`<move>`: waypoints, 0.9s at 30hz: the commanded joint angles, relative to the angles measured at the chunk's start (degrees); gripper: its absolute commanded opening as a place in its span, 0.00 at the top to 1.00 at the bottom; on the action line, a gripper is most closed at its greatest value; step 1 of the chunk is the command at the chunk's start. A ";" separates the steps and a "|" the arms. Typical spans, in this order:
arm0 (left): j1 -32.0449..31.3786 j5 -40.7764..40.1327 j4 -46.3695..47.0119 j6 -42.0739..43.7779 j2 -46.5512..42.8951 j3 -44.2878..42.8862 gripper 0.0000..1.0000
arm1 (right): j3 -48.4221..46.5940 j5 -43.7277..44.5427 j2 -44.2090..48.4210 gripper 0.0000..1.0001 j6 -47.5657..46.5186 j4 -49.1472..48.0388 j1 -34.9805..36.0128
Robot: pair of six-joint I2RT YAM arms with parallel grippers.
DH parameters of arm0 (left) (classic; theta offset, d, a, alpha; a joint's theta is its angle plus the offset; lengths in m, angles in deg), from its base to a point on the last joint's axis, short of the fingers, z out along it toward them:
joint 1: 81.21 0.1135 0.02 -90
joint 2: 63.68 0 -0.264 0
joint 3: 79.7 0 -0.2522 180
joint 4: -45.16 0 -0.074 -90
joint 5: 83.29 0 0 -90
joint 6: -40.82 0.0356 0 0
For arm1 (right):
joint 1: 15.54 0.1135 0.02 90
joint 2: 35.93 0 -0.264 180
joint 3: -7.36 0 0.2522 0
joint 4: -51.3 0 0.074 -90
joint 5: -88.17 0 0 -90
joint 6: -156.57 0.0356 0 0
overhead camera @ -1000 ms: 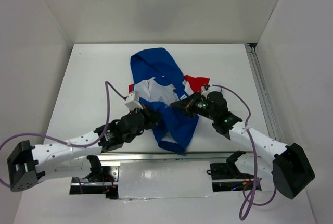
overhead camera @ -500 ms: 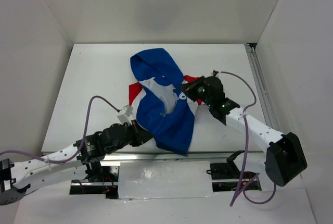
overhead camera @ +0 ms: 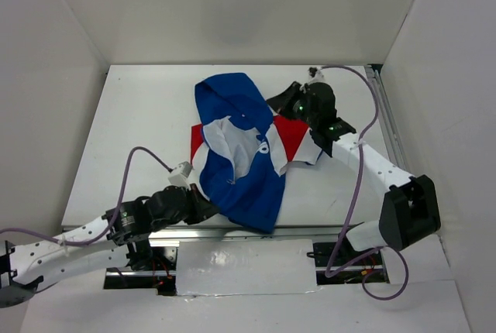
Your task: Zip up the jacket
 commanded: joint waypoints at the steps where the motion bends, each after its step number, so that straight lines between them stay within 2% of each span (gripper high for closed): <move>1: -0.21 5.16 -4.50 -4.05 2.98 1.23 1.00 | 3.89 -20.49 -0.48 0.81 -16.06 -1.08 1.47; 3: -0.21 7.79 -6.25 -5.01 3.33 2.97 1.00 | 2.84 -21.54 -1.18 0.77 -21.65 5.14 3.57; 4: -0.21 8.41 -7.13 -5.54 2.98 3.25 1.00 | 2.23 -15.19 -1.27 0.73 -25.68 7.95 7.93; 5: -0.29 9.72 -8.44 -6.15 2.63 3.33 1.00 | 1.96 -12.69 -1.18 0.69 -28.25 12.32 10.41; 6: -0.29 10.34 -8.98 -6.16 2.28 4.03 1.00 | 2.13 -10.66 -1.27 0.66 -30.80 13.67 12.70; 7: -0.21 10.87 -10.12 -7.03 1.49 4.21 1.00 | 2.65 -8.81 -1.44 0.59 -32.56 14.30 15.94; 8: -0.21 11.57 -11.87 -8.78 1.13 5.17 1.00 | 3.27 -10.28 -2.14 0.58 -33.54 15.26 16.84; 11: -0.21 12.54 -14.52 -11.69 1.04 6.49 1.00 | 4.93 -15.55 -3.64 0.57 -36.69 15.54 19.04; 14: -0.21 13.42 -12.07 -11.34 3.14 7.82 1.00 | 4.25 -15.84 -6.96 0.54 -41.26 17.89 24.30; 18: -0.29 11.85 -12.93 -13.53 7.63 7.73 1.00 | 3.00 -10.38 -11.54 0.55 -41.19 20.37 30.03; 23: -0.29 10.00 -16.02 -16.70 10.01 6.94 1.00 | 5.21 -4.94 -9.97 0.57 -40.40 17.56 37.39; 27: -0.21 10.34 -14.00 -15.57 8.26 7.64 1.00 | 0.99 11.89 -12.43 0.60 -40.14 20.72 45.14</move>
